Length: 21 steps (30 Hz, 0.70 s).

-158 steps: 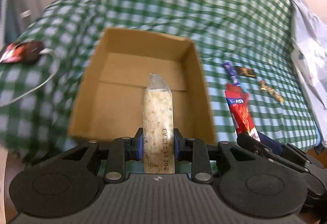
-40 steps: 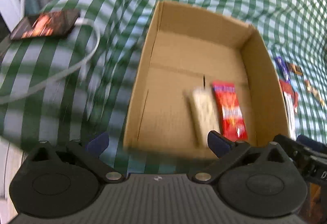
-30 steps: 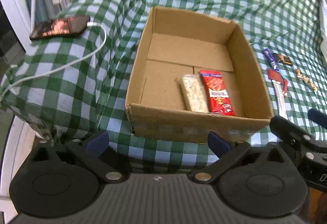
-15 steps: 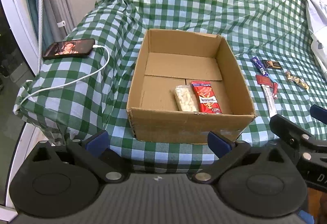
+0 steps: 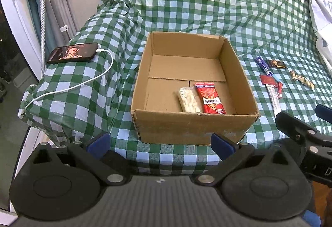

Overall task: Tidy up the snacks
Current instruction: 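Open both tools to drop the rice-cake bar and red bag into the box, then grasp the purple chocolate bar with the left tool while the right tool grasps the yellow stick snack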

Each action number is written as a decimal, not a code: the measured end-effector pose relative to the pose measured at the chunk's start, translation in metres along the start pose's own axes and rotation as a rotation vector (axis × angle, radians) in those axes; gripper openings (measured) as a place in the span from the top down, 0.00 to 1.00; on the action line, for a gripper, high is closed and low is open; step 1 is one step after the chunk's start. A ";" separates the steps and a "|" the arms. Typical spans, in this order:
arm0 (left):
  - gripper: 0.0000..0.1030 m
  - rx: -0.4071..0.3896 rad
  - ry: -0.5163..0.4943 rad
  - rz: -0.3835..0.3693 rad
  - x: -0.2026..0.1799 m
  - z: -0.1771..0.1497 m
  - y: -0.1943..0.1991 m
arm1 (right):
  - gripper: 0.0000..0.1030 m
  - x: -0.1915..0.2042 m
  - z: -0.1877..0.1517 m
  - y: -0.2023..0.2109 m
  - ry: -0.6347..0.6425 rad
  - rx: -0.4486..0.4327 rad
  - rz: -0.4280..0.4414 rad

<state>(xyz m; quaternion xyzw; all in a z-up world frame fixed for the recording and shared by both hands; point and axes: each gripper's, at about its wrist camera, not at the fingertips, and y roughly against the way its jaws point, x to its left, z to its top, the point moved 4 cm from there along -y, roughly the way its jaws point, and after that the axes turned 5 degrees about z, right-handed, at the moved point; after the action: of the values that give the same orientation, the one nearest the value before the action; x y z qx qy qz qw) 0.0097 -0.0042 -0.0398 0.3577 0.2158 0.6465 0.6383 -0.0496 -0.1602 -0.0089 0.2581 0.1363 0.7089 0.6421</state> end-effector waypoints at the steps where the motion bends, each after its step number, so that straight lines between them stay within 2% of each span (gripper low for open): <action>1: 0.00 0.001 -0.004 0.002 -0.001 0.001 -0.001 | 0.01 0.000 0.000 0.000 0.000 0.001 0.000; 7: 0.00 0.005 -0.039 0.021 -0.010 0.006 -0.003 | 0.01 -0.007 -0.003 -0.005 -0.032 0.012 0.004; 12: 0.00 -0.005 -0.065 0.018 -0.025 0.024 -0.007 | 0.01 -0.023 -0.001 -0.006 -0.071 -0.004 -0.011; 17: 0.00 -0.011 -0.111 -0.013 -0.061 0.050 -0.013 | 0.01 -0.060 0.003 -0.006 -0.126 -0.026 -0.064; 21: 0.00 0.004 -0.168 -0.064 -0.105 0.071 -0.023 | 0.01 -0.102 0.005 -0.003 -0.173 -0.044 -0.125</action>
<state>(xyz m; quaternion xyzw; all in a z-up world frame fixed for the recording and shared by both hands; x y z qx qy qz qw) 0.0703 -0.1181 -0.0298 0.4050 0.1739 0.5930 0.6739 -0.0401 -0.2604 -0.0259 0.2953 0.0807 0.6451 0.7000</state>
